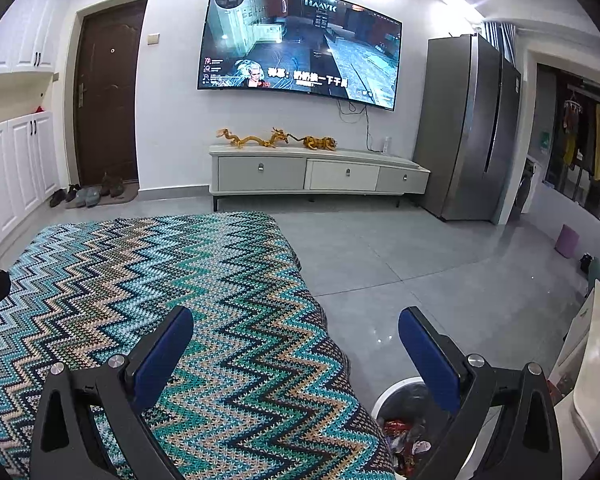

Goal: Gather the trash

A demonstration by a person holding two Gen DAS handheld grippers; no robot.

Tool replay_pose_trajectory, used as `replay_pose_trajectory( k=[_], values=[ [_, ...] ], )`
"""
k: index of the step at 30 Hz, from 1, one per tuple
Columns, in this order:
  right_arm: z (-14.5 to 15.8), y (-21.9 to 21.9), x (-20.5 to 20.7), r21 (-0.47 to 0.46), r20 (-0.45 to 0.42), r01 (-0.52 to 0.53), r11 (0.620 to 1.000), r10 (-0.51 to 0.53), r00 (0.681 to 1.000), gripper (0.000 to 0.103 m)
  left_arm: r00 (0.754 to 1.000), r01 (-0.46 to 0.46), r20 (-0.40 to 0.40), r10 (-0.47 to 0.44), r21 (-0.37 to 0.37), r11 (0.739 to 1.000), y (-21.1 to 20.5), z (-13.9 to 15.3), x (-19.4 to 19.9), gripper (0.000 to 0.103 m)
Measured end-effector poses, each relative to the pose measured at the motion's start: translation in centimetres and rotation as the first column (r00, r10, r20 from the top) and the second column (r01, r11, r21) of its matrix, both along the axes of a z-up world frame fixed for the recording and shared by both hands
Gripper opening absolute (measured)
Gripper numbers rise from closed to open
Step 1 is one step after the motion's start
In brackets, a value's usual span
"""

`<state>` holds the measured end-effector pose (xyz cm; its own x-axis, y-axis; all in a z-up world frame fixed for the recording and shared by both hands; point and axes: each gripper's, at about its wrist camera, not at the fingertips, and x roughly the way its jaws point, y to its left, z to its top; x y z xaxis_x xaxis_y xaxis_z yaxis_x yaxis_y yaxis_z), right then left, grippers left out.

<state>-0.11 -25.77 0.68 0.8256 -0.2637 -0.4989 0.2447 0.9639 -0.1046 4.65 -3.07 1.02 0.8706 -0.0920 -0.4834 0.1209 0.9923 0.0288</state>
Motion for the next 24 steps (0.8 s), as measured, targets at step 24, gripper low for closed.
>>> replay_pose_trajectory(
  k=[24],
  values=[
    [-0.52, -0.54, 0.0, -0.013, -0.003, 0.03, 0.999, -0.03, 1.0, 0.103, 1.0, -0.009, 0.001, 0.009, -0.04, 0.999, 0.47, -0.4, 0.17, 0.103]
  ],
)
